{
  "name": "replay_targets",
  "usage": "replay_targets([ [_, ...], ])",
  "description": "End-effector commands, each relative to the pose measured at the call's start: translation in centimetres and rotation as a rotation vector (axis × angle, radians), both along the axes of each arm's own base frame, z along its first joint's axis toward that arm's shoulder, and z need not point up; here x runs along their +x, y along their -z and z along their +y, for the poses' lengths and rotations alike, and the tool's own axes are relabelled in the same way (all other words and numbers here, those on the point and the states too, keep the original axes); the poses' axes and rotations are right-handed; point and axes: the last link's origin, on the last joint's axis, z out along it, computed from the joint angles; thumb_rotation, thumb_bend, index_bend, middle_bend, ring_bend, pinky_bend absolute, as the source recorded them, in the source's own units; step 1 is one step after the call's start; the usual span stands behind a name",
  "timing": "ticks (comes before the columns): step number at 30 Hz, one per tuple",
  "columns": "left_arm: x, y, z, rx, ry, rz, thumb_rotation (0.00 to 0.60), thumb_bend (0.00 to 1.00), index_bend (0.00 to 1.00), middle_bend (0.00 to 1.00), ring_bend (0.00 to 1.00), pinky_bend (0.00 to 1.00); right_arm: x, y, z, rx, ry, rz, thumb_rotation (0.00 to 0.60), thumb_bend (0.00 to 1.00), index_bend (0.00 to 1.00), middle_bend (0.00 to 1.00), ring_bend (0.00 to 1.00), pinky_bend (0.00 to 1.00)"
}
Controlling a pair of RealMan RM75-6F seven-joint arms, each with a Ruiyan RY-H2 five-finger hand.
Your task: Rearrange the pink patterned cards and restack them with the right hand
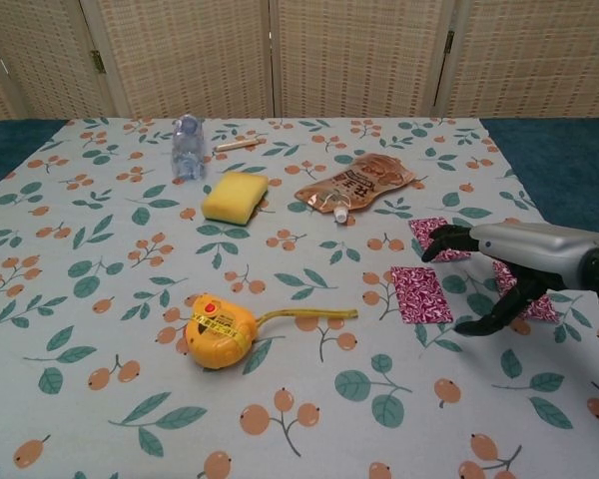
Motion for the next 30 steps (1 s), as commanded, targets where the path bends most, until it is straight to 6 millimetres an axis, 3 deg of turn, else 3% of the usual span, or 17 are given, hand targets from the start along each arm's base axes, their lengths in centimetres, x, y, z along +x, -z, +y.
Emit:
replay_targets([
  [1, -0.1, 0.1, 0.1, -0.001, -0.002, -0.001, 0.600, 0.19, 0.26, 0.00, 0.01, 0.00, 0.3, 0.5, -0.3, -0.003, -0.003, 0.011, 0.475, 0.25, 0.15, 0.00, 0.00, 0.00],
  [13, -0.5, 0.1, 0.1, -0.006, -0.012, 0.000, 0.600, 0.19, 0.26, 0.00, 0.01, 0.00, 0.8, 2.0, -1.7, -0.008, 0.009, 0.038, 0.470, 0.25, 0.17, 0.00, 0.00, 0.00],
  [30, -0.5, 0.1, 0.2, -0.006, -0.015, 0.002, 0.600, 0.19, 0.26, 0.00, 0.01, 0.00, 1.1, 2.8, -2.0, 0.002, 0.011, 0.055, 0.472, 0.25, 0.22, 0.00, 0.00, 0.00],
])
